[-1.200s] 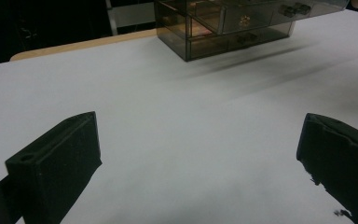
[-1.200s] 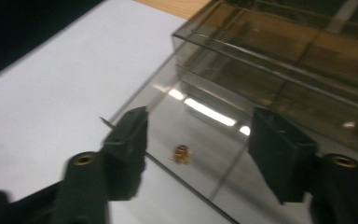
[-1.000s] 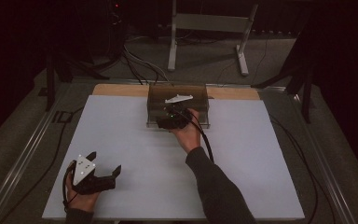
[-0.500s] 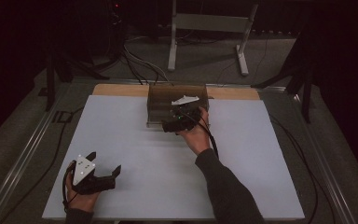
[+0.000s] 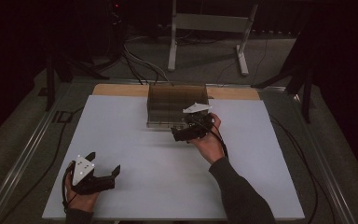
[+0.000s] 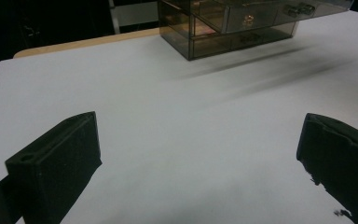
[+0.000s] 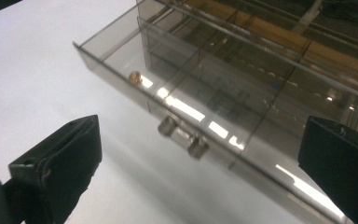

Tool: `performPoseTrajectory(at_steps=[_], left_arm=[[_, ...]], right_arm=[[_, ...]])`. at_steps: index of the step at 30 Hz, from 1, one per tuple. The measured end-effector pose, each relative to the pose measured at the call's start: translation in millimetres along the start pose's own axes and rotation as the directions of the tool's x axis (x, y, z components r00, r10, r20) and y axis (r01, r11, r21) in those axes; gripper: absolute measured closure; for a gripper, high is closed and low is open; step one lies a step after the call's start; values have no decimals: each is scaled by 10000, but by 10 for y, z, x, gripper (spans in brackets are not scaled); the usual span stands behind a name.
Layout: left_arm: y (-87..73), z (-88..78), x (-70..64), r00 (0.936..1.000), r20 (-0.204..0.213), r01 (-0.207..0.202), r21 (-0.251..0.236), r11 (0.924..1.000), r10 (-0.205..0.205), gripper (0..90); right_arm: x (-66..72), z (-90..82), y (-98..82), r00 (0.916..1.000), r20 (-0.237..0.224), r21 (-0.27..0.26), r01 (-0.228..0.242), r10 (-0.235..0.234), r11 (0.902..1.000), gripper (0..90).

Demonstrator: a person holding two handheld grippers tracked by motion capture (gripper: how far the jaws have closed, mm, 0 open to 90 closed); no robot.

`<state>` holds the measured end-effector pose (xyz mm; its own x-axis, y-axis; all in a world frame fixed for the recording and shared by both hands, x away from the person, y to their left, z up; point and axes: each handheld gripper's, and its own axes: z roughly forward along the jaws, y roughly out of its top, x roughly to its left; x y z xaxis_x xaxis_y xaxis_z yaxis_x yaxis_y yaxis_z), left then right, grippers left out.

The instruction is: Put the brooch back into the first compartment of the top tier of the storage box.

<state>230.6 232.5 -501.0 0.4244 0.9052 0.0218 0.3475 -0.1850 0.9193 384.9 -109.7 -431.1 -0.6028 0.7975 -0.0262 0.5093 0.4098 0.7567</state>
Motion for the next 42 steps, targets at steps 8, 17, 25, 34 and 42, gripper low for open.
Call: performPoseTrajectory(at_steps=[8,17,25,34,42], left_arm=[[-5,0,1,10000,-30,54,21,10000,-54,3],[-6,7,-3,10000,-40,64,47,10000,-64,3],[-5,14,-8,10000,-15,49,52,10000,-49,3],[-2,19,-12,10000,-14,36,65,10000,-36,3],[-2,18,-10,10000,5,37,56,10000,-37,3]], right_arm=[[-61,-171,-229,9999,-79,-251,-134,133,9996,1],[-171,-331,-450,9997,212,-237,-102,107,9997,1],[-225,-463,-606,9994,278,-360,-203,213,9991,1],[-225,-614,-782,9987,416,-709,-261,291,9971,2],[-273,-694,-900,9966,538,-853,-580,628,9947,2]])
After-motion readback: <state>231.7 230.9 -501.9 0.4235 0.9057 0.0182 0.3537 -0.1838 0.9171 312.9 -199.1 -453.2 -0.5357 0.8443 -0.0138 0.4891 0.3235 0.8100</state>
